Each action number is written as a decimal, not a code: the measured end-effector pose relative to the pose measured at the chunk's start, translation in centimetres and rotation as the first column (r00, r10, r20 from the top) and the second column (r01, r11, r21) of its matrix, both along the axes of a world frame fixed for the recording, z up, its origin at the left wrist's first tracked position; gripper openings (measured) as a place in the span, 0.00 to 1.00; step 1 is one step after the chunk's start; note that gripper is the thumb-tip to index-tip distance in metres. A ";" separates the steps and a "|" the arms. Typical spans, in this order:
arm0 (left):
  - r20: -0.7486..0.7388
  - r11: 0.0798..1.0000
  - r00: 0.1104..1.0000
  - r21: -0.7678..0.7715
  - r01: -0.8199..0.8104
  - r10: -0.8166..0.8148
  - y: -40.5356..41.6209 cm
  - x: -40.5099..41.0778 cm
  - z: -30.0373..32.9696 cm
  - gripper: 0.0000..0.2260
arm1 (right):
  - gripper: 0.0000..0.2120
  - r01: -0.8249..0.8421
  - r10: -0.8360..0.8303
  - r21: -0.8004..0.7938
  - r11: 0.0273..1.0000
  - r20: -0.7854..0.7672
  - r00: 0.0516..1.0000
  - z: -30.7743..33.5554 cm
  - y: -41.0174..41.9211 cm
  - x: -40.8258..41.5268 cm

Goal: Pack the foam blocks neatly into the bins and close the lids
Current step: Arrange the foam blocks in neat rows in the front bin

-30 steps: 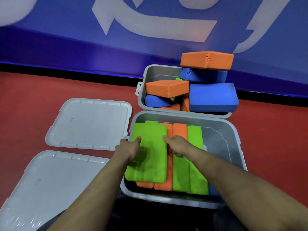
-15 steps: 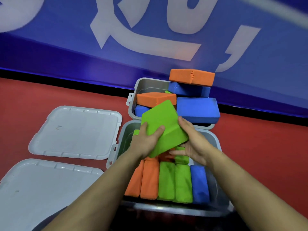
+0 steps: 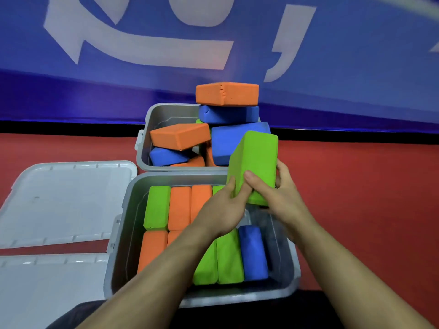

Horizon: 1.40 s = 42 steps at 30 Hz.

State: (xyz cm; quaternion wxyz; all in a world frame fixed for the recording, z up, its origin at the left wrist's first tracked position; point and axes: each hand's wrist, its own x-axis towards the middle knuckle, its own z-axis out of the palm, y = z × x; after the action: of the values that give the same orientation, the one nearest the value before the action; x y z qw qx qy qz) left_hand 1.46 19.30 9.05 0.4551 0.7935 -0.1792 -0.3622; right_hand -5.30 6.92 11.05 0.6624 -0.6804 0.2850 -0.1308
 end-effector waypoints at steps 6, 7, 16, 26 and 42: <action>0.057 0.988 0.992 0.120 0.101 -0.108 -0.2 0.3 -1.1 0.43 | 0.24 0.060 -0.063 -0.073 0.996 -0.038 0.997 -1.8 -1.1 1.8; 0.066 0.983 0.989 0.133 0.124 -0.134 -0.2 0.3 -1.2 0.44 | 0.22 0.060 -0.067 -0.105 0.993 -0.067 0.995 -1.6 -1.3 1.9; 0.295 0.895 0.866 0.321 0.308 -0.404 1.2 0.1 -0.9 0.39 | 0.28 -0.137 -0.060 -0.398 0.907 -0.444 0.894 -2.0 -5.9 1.6; 0.254 0.691 0.778 0.660 0.295 -0.575 3.4 1.0 -0.9 0.33 | 0.30 -0.197 -0.141 -0.510 0.837 -0.549 0.824 -3.2 -5.9 3.9; 0.335 0.733 0.778 0.642 0.225 -0.532 6.2 2.4 -0.5 0.33 | 0.33 -0.121 -0.129 -0.402 0.908 -0.542 0.830 -9.7 -3.9 6.4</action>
State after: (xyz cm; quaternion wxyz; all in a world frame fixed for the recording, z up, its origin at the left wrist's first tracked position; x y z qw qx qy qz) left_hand 3.82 25.51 8.55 0.0480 0.9007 -0.3374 -0.2693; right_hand 1.07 3.04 1.40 0.3881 -0.8141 0.4317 0.0137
